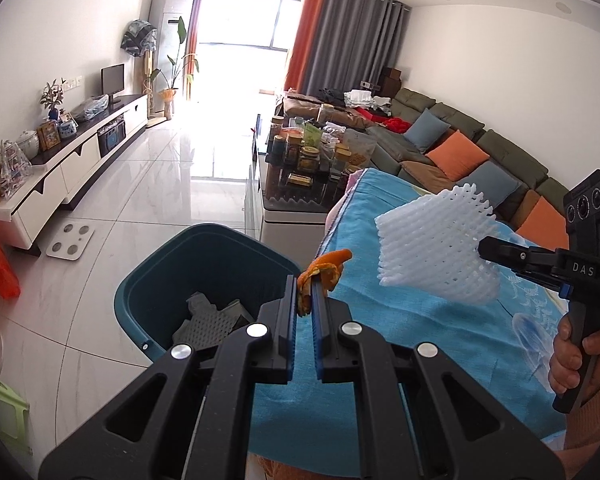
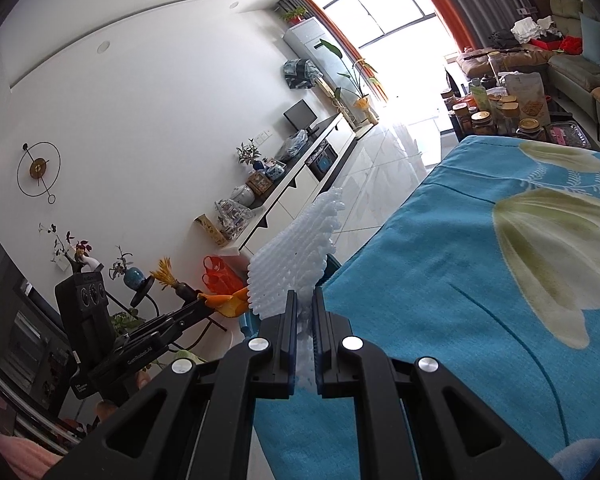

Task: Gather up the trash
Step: 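Carry the orange peel and foam net with both tools over the teal bin, then open both tools to drop the peel and foam net into the bin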

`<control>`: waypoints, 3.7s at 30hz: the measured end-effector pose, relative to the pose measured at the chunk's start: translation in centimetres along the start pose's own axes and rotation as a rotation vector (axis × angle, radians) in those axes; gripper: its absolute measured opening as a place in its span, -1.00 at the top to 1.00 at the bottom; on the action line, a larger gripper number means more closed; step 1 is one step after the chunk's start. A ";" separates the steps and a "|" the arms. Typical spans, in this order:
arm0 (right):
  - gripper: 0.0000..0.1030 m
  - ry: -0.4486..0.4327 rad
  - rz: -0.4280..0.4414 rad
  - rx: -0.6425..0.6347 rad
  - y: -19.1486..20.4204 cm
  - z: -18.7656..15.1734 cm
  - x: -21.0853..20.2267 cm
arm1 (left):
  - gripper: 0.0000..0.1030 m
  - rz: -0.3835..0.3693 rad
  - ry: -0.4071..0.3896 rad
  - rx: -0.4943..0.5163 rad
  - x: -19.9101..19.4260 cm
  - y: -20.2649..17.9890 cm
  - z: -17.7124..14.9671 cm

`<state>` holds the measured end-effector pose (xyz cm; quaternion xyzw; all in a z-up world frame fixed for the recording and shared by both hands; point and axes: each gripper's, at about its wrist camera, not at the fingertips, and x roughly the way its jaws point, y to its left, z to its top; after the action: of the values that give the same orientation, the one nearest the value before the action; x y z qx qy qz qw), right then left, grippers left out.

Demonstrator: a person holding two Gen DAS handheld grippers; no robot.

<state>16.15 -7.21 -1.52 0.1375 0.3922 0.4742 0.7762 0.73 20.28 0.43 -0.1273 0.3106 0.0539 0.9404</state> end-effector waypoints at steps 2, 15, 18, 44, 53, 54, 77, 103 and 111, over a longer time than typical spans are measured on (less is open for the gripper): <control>0.89 0.005 0.000 -0.003 0.2 0.1 0.3 | 0.86 0.006 -0.002 -0.005 0.0 0.0 0.0; 0.89 0.039 0.006 -0.028 1.4 0.6 1.8 | 0.86 0.051 -0.007 -0.053 0.1 1.6 0.1; 0.89 0.047 0.007 -0.035 1.7 0.7 2.2 | 0.86 0.058 -0.006 -0.062 0.2 2.1 0.1; 0.88 0.107 0.006 -0.065 3.1 1.0 5.5 | 0.86 0.089 0.020 -0.113 1.4 3.2 0.0; 0.89 0.133 0.006 -0.087 3.7 1.2 7.0 | 0.86 0.111 0.035 -0.122 2.6 3.5 0.1; 0.89 0.136 0.006 -0.091 3.8 1.3 7.1 | 0.86 0.115 0.036 -0.123 2.7 3.5 0.1; 0.88 0.194 -0.010 -0.134 5.0 1.4 11.2 | 0.86 0.154 0.069 -0.160 5.2 4.4 -0.7; 0.88 0.261 -0.041 -0.136 5.9 0.9 16.1 | 0.85 0.201 0.112 -0.188 8.2 4.8 -0.9; 0.88 0.292 -0.053 -0.140 6.2 0.4 17.6 | 0.85 0.213 0.131 -0.201 9.1 5.1 -1.2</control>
<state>16.88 10.90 -6.07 0.0024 0.4704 0.4948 0.7307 6.40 25.03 -6.97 -0.1905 0.3759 0.1760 0.8896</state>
